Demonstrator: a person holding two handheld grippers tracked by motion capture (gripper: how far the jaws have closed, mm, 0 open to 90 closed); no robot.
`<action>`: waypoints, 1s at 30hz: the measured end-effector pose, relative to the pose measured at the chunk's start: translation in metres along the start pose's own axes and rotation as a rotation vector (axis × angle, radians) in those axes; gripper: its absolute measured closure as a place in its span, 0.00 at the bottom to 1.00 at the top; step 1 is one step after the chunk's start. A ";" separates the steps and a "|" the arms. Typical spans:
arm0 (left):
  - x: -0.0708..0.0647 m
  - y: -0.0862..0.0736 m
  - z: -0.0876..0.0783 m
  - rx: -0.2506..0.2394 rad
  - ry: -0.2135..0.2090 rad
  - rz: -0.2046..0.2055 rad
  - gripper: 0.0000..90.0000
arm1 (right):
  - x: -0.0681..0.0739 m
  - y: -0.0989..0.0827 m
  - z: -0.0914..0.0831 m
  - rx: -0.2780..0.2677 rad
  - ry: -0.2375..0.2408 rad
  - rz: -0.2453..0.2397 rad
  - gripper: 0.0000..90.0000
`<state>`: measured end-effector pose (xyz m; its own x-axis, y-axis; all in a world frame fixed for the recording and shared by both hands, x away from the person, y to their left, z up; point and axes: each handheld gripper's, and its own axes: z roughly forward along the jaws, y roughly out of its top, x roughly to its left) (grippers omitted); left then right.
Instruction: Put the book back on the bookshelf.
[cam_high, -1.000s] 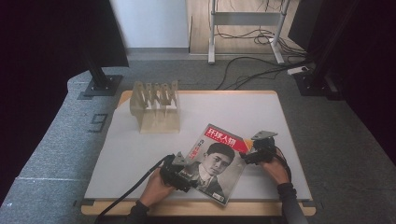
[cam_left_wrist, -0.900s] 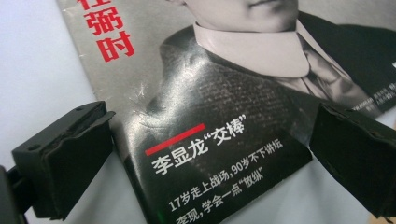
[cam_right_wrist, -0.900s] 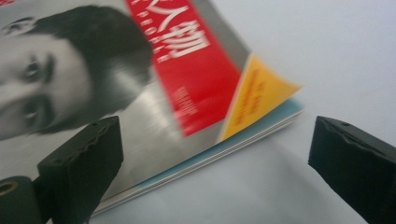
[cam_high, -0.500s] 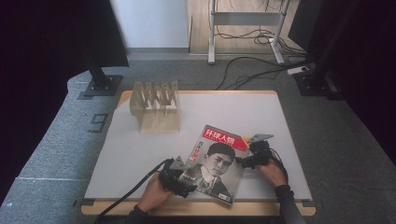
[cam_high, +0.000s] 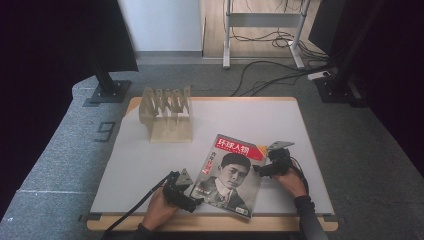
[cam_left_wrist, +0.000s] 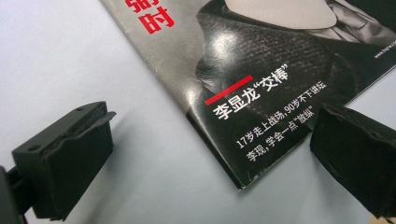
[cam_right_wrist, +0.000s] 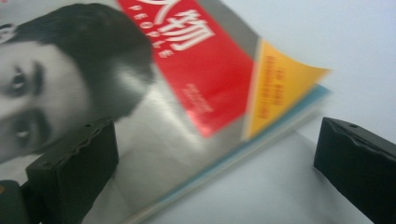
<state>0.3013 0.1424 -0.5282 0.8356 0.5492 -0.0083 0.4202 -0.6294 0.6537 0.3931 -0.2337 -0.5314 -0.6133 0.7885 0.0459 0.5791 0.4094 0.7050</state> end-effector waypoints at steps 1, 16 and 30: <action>0.000 0.000 0.000 0.001 0.000 0.000 0.00 | -0.003 0.000 -0.001 0.000 -0.005 0.010 0.00; 0.000 0.000 0.000 -0.001 -0.002 -0.002 0.00 | -0.021 0.019 0.015 -0.008 0.006 0.055 0.05; 0.000 0.000 0.000 0.001 -0.001 0.001 0.00 | -0.022 0.025 0.004 -0.048 0.013 0.099 0.38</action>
<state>0.3014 0.1426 -0.5283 0.8366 0.5478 -0.0087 0.4198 -0.6308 0.6526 0.4237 -0.2390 -0.5173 -0.5615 0.8177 0.1266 0.6111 0.3067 0.7297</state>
